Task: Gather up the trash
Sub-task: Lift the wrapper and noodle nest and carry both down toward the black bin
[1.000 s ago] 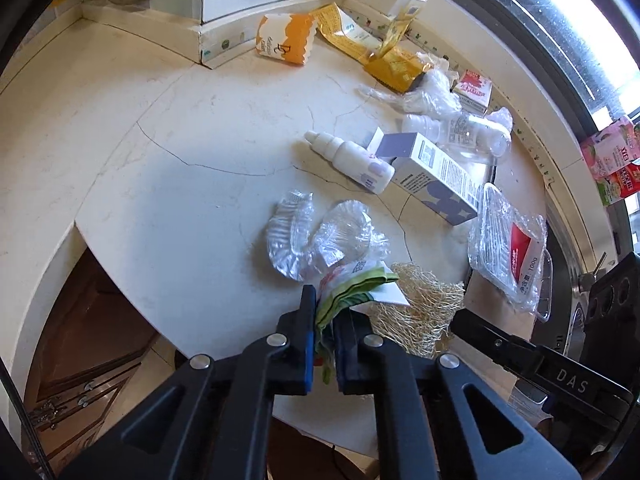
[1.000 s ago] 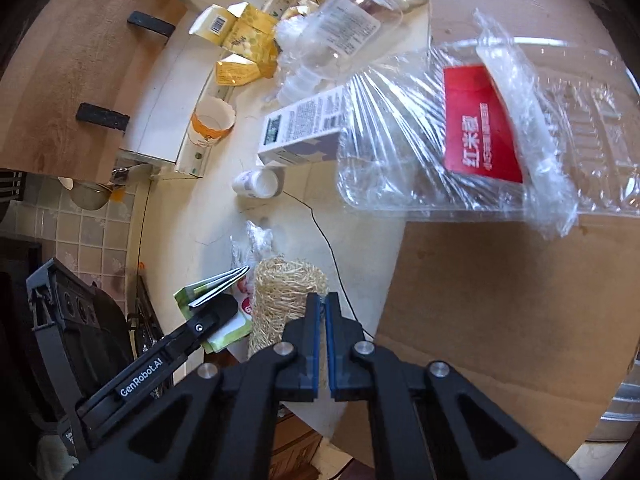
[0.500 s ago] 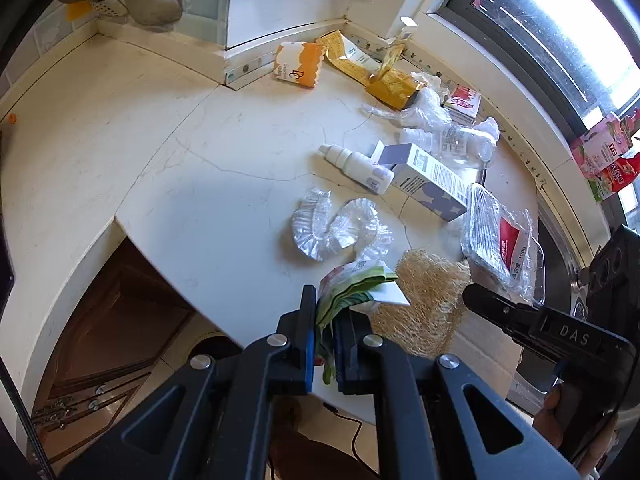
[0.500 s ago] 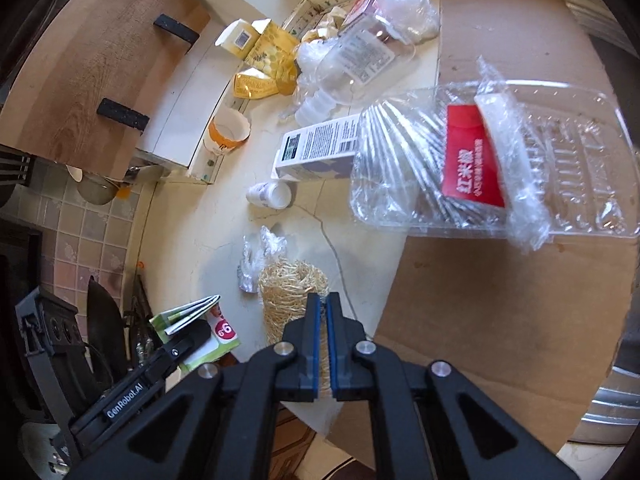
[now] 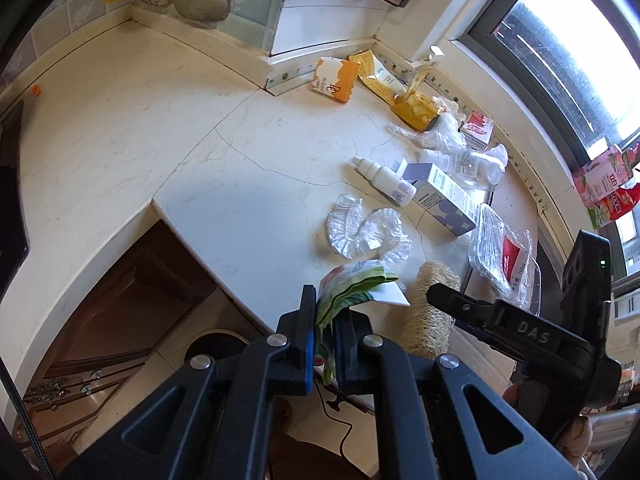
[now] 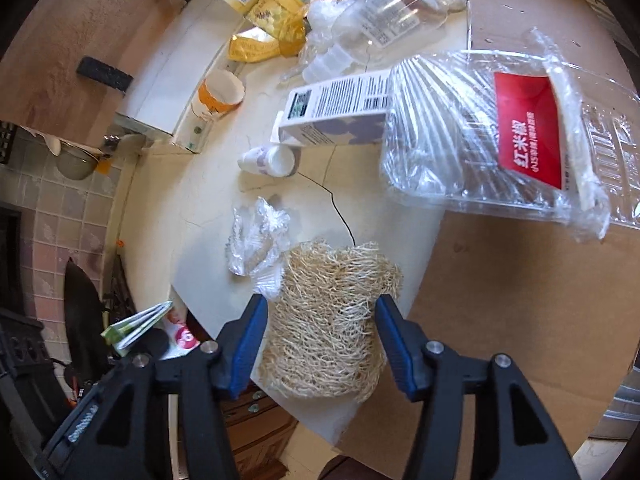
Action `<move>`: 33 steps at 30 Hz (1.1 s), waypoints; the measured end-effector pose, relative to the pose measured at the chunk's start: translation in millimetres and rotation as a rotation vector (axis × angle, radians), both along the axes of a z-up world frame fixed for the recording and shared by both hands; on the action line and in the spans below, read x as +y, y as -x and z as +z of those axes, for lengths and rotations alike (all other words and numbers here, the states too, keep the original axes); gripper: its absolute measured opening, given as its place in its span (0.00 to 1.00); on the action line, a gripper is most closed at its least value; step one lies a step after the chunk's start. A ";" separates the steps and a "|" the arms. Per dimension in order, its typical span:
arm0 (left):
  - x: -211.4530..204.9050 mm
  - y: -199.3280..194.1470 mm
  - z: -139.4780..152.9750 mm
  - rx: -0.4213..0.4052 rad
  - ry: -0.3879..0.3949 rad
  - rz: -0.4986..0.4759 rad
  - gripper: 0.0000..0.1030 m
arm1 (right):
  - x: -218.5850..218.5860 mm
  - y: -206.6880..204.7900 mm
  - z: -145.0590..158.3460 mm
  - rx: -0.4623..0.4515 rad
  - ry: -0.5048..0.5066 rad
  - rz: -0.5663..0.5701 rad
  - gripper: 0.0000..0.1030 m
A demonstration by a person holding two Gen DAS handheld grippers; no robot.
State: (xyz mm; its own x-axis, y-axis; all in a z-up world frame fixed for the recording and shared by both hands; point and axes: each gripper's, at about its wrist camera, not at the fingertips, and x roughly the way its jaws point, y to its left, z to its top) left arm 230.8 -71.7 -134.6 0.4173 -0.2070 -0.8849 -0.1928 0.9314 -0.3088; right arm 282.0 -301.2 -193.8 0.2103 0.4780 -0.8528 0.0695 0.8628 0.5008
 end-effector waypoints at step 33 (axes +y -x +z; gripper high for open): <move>22.9 74.0 30.3 -0.037 0.002 -0.180 0.05 | 24.9 106.6 102.8 -0.296 0.073 -0.062 0.29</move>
